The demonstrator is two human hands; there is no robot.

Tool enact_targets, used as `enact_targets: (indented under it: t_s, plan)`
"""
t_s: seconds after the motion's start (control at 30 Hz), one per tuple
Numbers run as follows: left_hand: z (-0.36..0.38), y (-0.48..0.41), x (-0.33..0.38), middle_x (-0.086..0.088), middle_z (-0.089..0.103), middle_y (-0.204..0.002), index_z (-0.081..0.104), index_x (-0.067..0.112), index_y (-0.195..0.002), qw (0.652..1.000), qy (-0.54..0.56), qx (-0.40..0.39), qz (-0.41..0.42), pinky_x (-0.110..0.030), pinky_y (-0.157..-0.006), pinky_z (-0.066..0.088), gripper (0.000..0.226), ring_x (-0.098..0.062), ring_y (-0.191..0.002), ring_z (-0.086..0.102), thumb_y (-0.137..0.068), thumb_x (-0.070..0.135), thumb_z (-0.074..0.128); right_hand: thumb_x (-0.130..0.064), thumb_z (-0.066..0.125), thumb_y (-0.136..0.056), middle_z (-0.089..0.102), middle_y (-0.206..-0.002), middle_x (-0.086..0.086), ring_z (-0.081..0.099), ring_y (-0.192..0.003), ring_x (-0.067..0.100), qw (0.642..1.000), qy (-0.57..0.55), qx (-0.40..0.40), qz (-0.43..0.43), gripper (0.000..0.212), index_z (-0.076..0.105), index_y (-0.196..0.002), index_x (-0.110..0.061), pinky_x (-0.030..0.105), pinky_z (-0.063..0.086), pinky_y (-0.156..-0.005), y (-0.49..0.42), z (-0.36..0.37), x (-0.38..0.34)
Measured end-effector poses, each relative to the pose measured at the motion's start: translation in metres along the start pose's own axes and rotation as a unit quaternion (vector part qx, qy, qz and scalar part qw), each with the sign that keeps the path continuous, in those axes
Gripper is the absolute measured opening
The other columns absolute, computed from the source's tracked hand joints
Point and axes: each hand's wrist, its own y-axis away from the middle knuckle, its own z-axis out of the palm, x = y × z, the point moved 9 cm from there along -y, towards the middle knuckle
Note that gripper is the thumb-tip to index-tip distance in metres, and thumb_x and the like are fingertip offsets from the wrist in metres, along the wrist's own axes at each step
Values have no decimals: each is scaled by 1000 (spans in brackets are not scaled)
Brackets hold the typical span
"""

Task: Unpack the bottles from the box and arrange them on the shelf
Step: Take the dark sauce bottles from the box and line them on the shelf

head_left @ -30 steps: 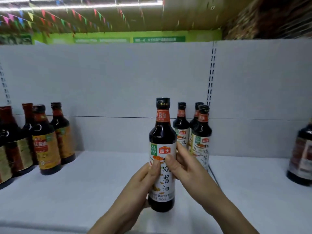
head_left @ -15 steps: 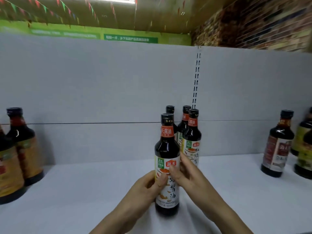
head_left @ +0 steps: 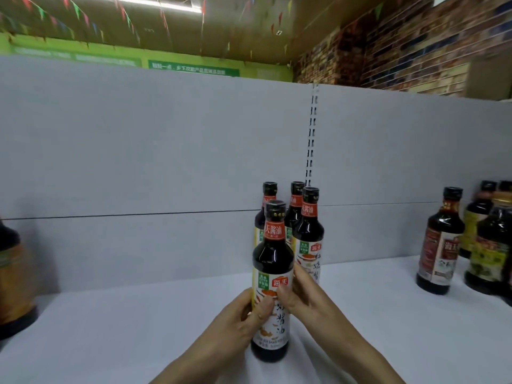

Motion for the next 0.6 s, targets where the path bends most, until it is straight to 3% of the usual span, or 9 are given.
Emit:
enact_targets:
  t_s: [0.1, 0.2, 0.3, 0.43, 0.6]
  plan:
    - [1, -7, 1, 14, 69, -130, 50, 40, -138, 1000, 5, 4, 10, -43, -112, 48, 53, -8, -126, 62, -88, 59, 56, -31, 63, -95, 64, -138, -16, 62, -125, 1, 999, 37, 14, 0, 51, 50, -144, -41, 18, 55, -91, -7, -9, -1]
    - [-1, -16, 2, 14, 69, -129, 48, 44, -138, 999, -4, 28, 24, -44, -110, 50, 55, -8, -125, 63, -86, 60, 56, -33, 66, -95, 69, -128, -18, 65, -114, -6, 994, 104, 45, 2, 47, 52, -138, -46, 14, 55, -86, -12, -24, -2]
    - [-3, -24, 1, 11, 71, -123, 52, 45, -134, 998, -4, 61, 32, -38, -105, 54, 55, -6, -117, 67, -82, 61, 57, -35, 67, -96, 66, -125, -22, 64, -106, -10, 979, 195, 67, 2, 44, 50, -133, -51, 18, 57, -87, -16, -41, -6]
    - [-2, -32, 4, 8, 70, -119, 53, 45, -131, 994, -12, 103, 36, -28, -94, 57, 52, -4, -108, 70, -81, 59, 56, -29, 66, -97, 72, -113, -18, 68, -101, -3, 971, 223, 84, 1, 30, 60, -122, -46, 30, 59, -93, -18, -71, -10]
    - [3, -42, 9, 14, 66, -122, 47, 44, -135, 990, -7, 141, 30, -25, -92, 56, 54, -7, -115, 64, -83, 58, 53, -23, 64, -99, 75, -94, -9, 73, -84, 8, 966, 220, 132, -1, 11, 66, -101, -33, 39, 62, -83, -26, -117, -12]
